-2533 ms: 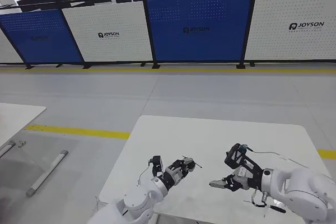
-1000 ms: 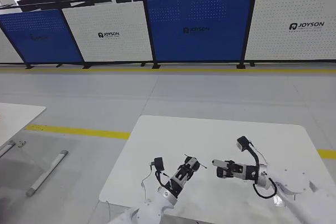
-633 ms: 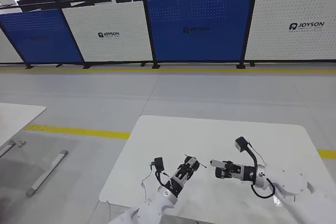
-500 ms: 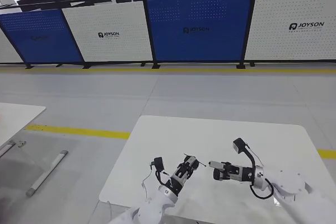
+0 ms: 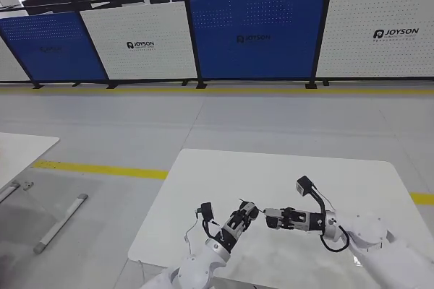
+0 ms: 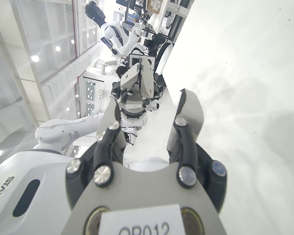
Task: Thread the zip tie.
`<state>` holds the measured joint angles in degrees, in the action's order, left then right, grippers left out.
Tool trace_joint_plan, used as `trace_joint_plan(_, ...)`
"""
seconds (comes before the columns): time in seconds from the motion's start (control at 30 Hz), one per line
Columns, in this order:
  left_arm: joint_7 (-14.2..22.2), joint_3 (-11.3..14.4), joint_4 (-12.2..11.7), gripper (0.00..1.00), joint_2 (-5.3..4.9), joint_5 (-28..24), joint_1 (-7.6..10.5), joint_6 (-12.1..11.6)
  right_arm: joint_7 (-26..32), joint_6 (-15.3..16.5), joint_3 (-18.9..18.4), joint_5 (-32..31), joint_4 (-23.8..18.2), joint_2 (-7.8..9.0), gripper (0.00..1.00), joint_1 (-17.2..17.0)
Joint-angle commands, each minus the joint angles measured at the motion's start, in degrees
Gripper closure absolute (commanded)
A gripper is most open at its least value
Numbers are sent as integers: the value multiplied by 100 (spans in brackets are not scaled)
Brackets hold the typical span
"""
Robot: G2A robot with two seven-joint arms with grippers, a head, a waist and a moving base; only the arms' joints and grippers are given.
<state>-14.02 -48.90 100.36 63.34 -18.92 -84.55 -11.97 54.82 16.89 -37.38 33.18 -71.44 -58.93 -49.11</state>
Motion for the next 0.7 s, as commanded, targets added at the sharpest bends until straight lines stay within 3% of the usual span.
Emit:
trace_joint_plan(0.0, 18, -24, 4, 100, 13, 13, -16, 1, 36, -6, -7, -14, 17, -32, 100, 9)
trace_joint_plan(0.3, 54, -110, 17, 100, 70, 83, -66, 8, 196, 30, -139, -22, 119, -111, 100, -23)
trace_joint_plan(0.33, 73, -114, 10, 96, 72, 153, -62, 27, 220, 39, -157, -33, 118, -115, 100, -27)
trace_joint_plan(0.4, 111, -93, -4, 0, 79, 327, -69, 82, 290, 47, -199, -78, 109, -120, 100, -34)
trace_joint_plan(0.67, 111, -93, -4, 0, 79, 327, -69, 82, 398, 25, -281, -123, 87, -117, 100, -48)
